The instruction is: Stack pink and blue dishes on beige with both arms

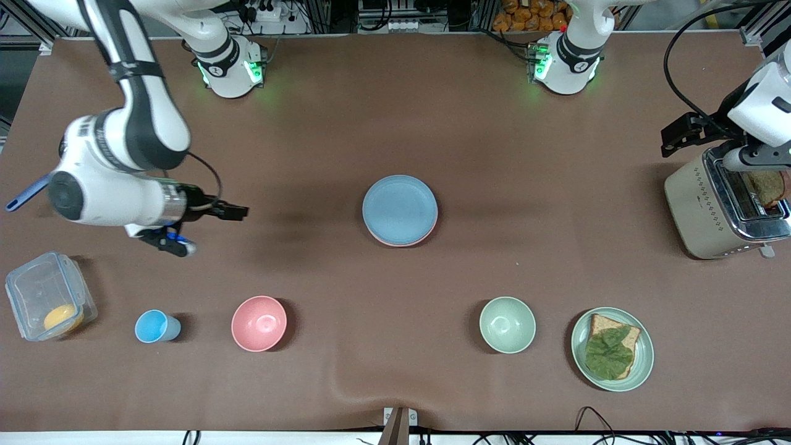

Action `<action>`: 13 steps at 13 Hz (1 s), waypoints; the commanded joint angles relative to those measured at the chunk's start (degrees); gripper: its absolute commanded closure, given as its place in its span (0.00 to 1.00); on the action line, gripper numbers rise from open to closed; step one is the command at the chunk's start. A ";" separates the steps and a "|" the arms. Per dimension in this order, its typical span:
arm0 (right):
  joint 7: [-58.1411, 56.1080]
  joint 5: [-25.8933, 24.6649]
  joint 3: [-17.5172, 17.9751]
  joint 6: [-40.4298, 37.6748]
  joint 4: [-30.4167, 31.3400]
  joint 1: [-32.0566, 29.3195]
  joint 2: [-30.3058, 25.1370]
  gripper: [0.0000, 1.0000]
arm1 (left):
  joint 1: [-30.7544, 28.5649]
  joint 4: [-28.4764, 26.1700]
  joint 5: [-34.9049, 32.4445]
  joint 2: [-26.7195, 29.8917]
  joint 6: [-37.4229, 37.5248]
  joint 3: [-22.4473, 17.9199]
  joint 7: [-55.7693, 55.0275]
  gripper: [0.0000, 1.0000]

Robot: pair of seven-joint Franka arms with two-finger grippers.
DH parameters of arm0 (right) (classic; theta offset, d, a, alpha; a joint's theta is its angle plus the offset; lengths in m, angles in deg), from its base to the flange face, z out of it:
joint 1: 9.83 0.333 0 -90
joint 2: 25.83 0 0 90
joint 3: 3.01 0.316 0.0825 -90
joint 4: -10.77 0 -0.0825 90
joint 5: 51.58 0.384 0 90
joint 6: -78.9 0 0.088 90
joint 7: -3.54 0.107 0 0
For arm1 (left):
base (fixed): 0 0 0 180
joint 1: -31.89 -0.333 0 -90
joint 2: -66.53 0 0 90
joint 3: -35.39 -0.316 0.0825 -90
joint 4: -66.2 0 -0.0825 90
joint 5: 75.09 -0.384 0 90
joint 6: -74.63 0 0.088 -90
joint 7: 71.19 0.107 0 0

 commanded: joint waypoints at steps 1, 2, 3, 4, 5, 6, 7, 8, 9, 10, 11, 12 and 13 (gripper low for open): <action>-9.18 -7.33 1.23 -2.12 -0.40 -3.62 -5.41 0.00 | 0.44 -0.55 1.28 0.65 0.69 -0.23 0.55 0.00; -13.05 -11.63 1.23 -2.56 -1.45 -3.98 -7.26 0.00 | 0.44 -0.55 1.28 0.56 0.52 -0.15 0.46 0.00; -16.31 -13.59 1.14 -4.56 -3.12 -4.85 -8.58 0.00 | 0.44 -0.55 1.28 0.47 0.52 -0.14 0.46 0.00; -18.78 -13.87 1.05 -8.06 -6.44 -5.99 -8.94 0.00 | 0.44 -0.55 1.28 0.38 0.52 -0.14 0.55 0.00; -19.93 -13.87 1.14 -11.75 -9.95 -7.22 -8.95 0.00 | 0.44 -0.72 1.28 0.38 0.52 -0.14 0.46 0.00; -21.51 -13.87 1.49 -14.23 -12.86 -8.54 -8.95 0.00 | 0.44 -0.73 1.28 0.38 0.52 -0.14 0.20 0.00; -24.22 -13.87 1.06 -15.73 -15.41 -8.81 -8.86 0.00 | 0.53 -0.64 1.37 0.47 0.52 -0.06 0.02 0.00; -27.38 -14.14 0.88 -16.27 -17.26 -8.90 -8.86 0.00 | 0.44 -0.55 1.37 0.82 0.60 -0.06 -0.07 0.00; -29.50 -15.27 0.88 -16.97 -18.59 -8.81 -8.95 0.00 | 0.44 -0.46 1.63 1.08 0.61 -0.06 -0.15 0.00; -29.35 -16.15 0.96 -18.20 -20.08 -8.81 -9.03 0.00 | 0.18 -0.46 2.24 1.26 0.69 -0.06 -0.24 0.00; -29.17 -16.25 0.88 -19.34 -20.96 -8.90 -9.03 0.00 | 0.00 -0.46 2.51 1.52 0.87 -0.06 -0.85 0.00; -28.56 -16.25 0.79 -19.61 -21.15 -8.99 -9.21 0.00 | -0.08 -0.46 2.51 2.05 1.13 -0.14 -1.90 0.00; -26.64 -16.33 0.79 -19.61 -20.98 -9.51 -9.99 0.00 | -0.08 -0.38 2.60 2.23 1.22 -0.14 -3.04 0.00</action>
